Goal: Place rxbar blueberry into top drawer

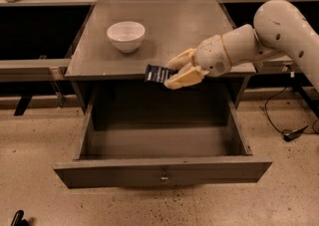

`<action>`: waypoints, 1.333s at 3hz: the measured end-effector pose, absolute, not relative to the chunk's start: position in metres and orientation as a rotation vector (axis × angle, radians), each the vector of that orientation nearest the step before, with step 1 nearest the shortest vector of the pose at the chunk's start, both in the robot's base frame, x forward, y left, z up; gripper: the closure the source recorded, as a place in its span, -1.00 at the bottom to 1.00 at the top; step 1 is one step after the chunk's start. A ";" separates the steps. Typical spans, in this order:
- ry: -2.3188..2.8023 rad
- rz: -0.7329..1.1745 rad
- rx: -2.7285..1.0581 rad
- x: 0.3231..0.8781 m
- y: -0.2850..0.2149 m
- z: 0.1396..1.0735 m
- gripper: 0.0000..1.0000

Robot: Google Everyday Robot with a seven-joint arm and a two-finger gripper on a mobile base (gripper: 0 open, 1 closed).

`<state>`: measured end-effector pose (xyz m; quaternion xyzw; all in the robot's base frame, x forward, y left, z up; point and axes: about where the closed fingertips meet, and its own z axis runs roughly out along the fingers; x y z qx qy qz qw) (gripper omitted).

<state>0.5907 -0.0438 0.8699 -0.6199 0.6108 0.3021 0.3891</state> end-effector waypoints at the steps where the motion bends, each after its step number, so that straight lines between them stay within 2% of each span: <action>1: 1.553 0.768 -1.576 0.591 -0.044 0.870 1.00; 4: 1.644 0.853 -1.646 0.573 -0.012 0.711 1.00</action>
Offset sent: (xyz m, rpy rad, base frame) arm -0.0101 0.0299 -0.1109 -0.0046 0.0810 0.0773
